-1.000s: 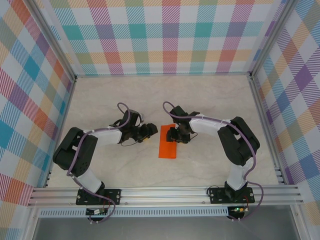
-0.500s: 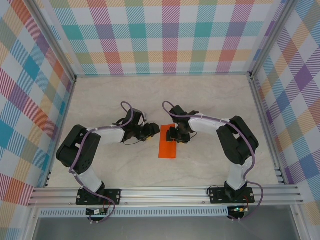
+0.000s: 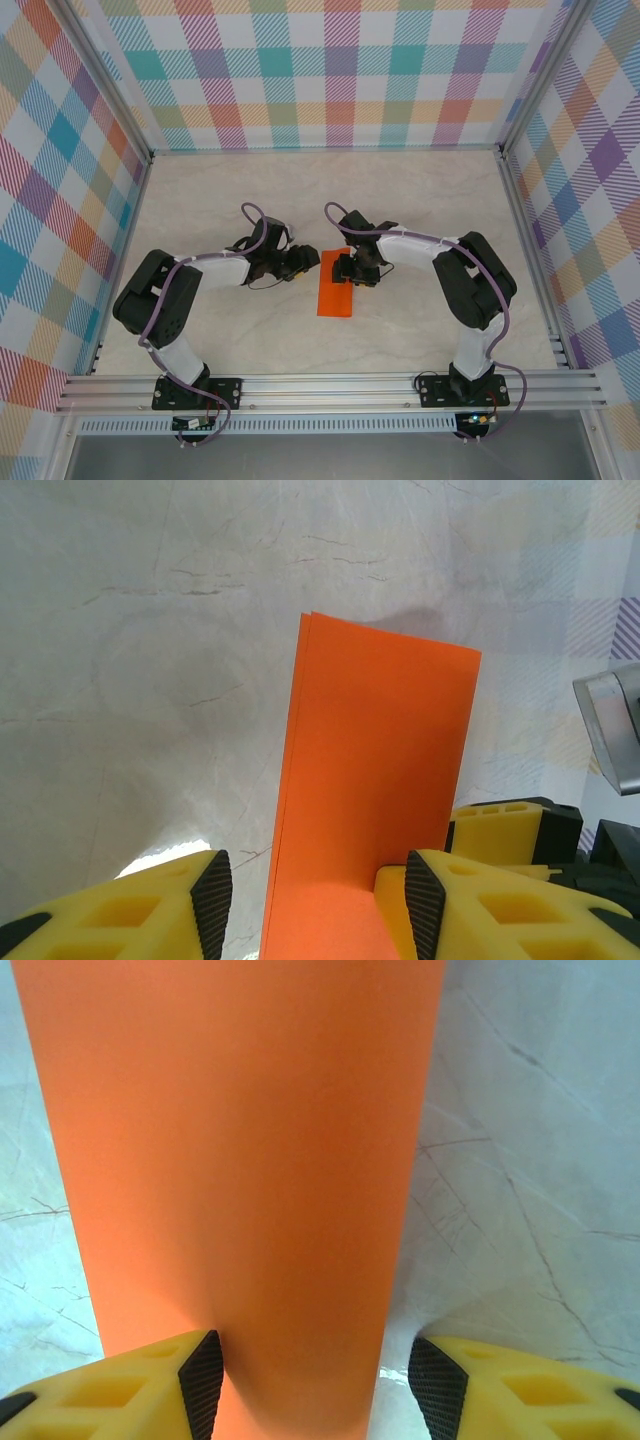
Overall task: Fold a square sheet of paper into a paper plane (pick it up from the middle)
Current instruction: Hold the square sheet of paper at the center of the table.
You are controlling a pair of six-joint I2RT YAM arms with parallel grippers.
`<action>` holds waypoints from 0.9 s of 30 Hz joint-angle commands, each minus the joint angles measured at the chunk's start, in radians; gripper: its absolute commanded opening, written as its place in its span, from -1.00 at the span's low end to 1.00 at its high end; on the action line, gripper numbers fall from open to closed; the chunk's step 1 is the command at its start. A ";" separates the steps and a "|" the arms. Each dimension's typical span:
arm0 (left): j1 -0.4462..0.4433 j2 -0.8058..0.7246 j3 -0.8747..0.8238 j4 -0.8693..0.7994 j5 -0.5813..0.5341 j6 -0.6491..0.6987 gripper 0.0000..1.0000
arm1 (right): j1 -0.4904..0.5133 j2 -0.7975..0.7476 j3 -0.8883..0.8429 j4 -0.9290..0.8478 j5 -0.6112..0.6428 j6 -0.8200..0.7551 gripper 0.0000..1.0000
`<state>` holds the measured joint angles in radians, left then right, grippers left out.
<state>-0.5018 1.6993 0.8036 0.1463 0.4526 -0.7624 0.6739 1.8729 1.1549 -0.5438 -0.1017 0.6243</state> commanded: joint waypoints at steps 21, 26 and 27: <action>-0.050 0.080 0.059 0.062 0.058 -0.028 -0.31 | 0.012 0.164 -0.060 0.031 -0.018 0.012 0.18; -0.055 0.106 0.074 0.045 0.063 -0.029 -0.46 | 0.012 0.167 -0.063 0.034 -0.021 0.013 0.17; -0.055 0.109 0.078 0.040 0.062 -0.028 -0.49 | 0.011 0.168 -0.063 0.032 -0.021 0.011 0.17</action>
<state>-0.5423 1.7897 0.8516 0.1886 0.4973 -0.7933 0.6735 1.8908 1.1679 -0.5598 -0.1020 0.6365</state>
